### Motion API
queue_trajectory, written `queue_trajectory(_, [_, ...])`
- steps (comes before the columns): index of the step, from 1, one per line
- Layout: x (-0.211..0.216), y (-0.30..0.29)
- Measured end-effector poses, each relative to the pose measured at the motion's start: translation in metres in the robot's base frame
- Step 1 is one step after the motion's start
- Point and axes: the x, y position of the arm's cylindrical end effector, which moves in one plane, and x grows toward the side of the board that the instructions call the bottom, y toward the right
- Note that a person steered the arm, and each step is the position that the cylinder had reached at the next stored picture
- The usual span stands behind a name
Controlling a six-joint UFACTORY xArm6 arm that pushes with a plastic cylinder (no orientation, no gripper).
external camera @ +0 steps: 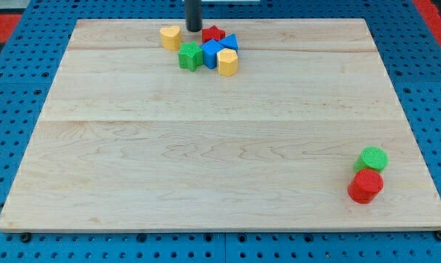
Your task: Push the green star towards down
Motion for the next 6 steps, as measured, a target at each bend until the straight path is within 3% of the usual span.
queue_trajectory(1, [0.017, -0.023])
queue_trajectory(2, [-0.011, -0.029])
queue_trajectory(3, [-0.03, -0.008])
queue_trajectory(6, [0.006, 0.049])
